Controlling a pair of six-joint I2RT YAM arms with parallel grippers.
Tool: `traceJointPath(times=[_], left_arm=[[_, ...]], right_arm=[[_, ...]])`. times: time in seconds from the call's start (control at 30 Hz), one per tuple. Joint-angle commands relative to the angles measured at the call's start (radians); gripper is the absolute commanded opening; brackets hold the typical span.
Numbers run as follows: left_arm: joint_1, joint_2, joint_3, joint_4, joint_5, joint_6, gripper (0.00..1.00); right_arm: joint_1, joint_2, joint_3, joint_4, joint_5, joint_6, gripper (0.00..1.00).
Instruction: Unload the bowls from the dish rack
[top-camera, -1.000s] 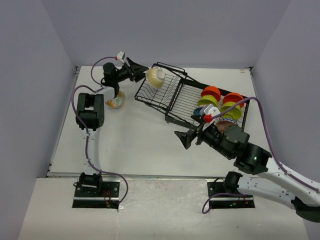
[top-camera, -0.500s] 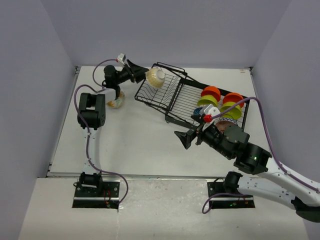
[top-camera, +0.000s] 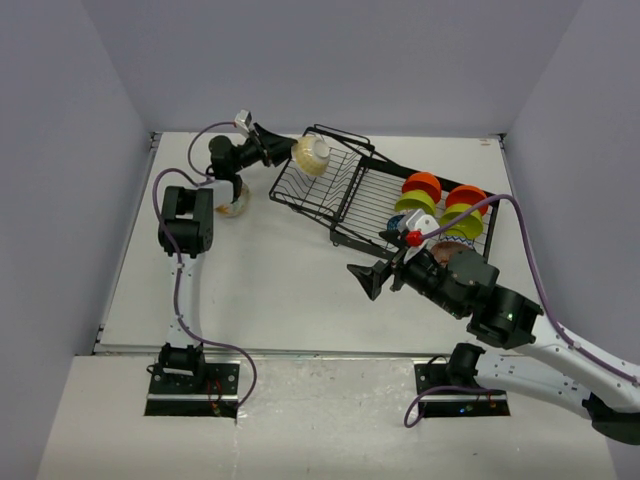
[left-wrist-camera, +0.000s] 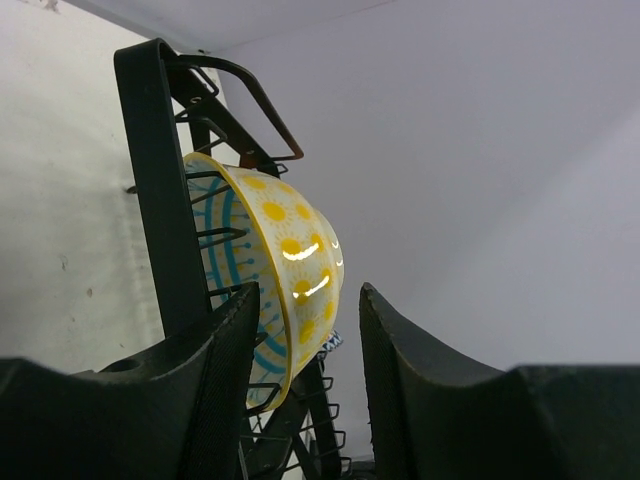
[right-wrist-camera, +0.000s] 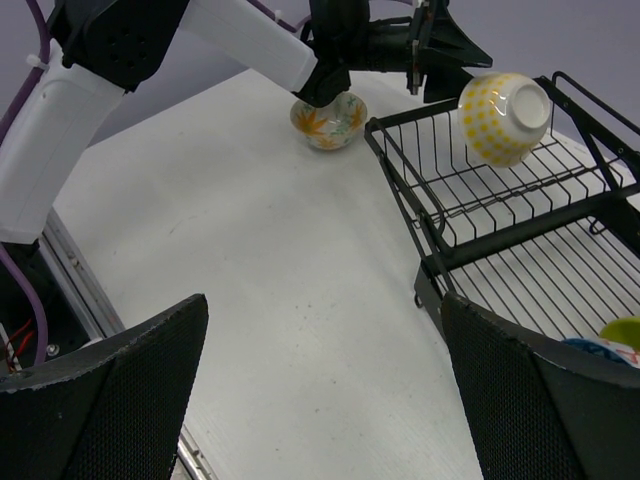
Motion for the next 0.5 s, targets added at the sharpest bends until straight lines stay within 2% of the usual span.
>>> traceJointPath(times=[0.0, 0.47], left_arm=[[-0.021, 0.029, 0.029, 0.054, 0.025, -0.034, 0.45], [-0.029, 0.101, 0.075, 0.13, 0.014, -0.114, 0.39]], right_arm=[[-0.003, 0.01, -0.007, 0.051, -0.024, -0.018, 0.99], [-0.003, 0.019, -0.01, 0.056, -0.029, -0.024, 0.99]])
